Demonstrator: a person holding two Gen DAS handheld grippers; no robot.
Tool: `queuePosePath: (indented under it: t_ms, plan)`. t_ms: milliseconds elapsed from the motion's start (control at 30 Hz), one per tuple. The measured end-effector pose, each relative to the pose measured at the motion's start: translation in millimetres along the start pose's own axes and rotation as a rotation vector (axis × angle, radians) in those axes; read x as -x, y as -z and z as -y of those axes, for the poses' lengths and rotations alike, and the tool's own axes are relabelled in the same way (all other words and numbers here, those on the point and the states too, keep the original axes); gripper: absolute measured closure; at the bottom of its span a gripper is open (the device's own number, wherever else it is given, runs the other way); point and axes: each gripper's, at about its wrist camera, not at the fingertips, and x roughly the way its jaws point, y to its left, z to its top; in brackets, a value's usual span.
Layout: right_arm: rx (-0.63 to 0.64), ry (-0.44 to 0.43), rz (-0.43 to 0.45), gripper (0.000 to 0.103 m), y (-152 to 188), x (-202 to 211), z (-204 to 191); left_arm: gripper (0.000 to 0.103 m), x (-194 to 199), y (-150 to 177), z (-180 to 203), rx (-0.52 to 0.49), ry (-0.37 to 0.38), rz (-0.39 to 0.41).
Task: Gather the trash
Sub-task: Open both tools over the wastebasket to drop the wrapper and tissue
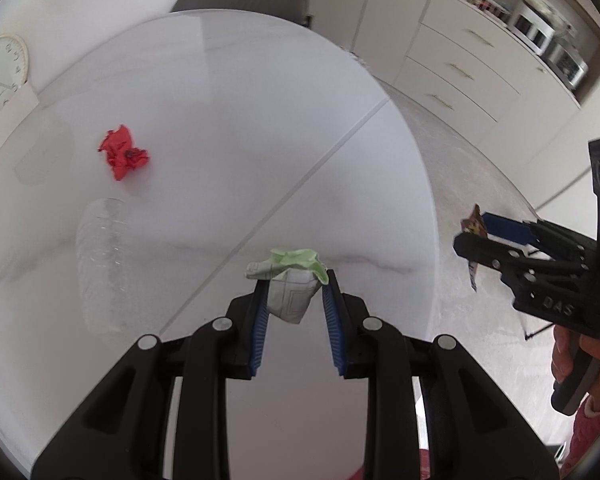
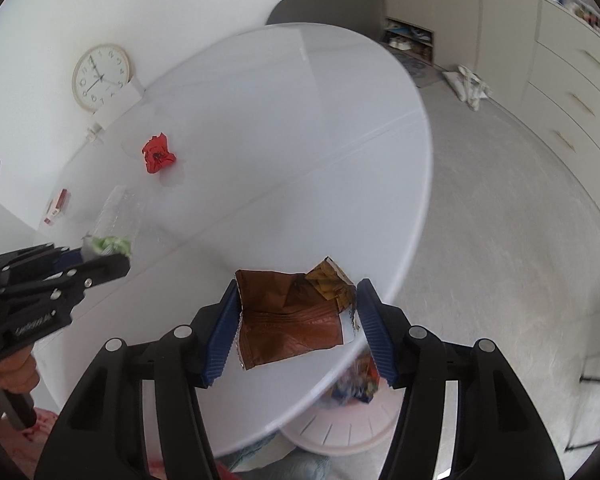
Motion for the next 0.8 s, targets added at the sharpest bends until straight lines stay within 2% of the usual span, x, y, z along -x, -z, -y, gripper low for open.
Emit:
queuePosePath:
  t_ms: [167, 367, 400, 500, 533, 633, 800]
  plan:
    - [-0.095, 0.032, -0.011, 0.044, 56.9, 22.4, 20.4, 0.077, 7.8, 21.4, 34.6, -0.076, 0.041, -0.013]
    - [-0.155, 0.065, -0.128, 0.041, 96.8, -27.0, 38.4, 0.077, 13.2, 42.6, 68.4, -0.159, 0.058, -0.028]
    - [-0.155, 0.075, -0.152, 0.038, 102.8, -38.2, 40.7, 0.077, 14.0, 46.1, 72.9, -0.170, 0.057, -0.029]
    - [-0.169, 0.099, -0.219, 0.017, 117.1, -62.5, 47.5, 0.077, 13.9, 53.6, 84.5, -0.193, 0.056, -0.039]
    - [-0.182, 0.113, -0.221, 0.014, 120.8, -65.3, 50.3, 0.077, 13.5, 55.6, 87.3, -0.196, 0.057, -0.043]
    - [-0.230, 0.110, -0.220, 0.011, 128.9, -60.6, 60.4, 0.077, 11.5, 61.2, 95.7, -0.211, 0.062, -0.059]
    - [-0.305, 0.145, -0.158, 0.005, 136.7, -23.8, 86.7, 0.076, 4.8, 65.7, 117.6, -0.280, 0.080, -0.077]
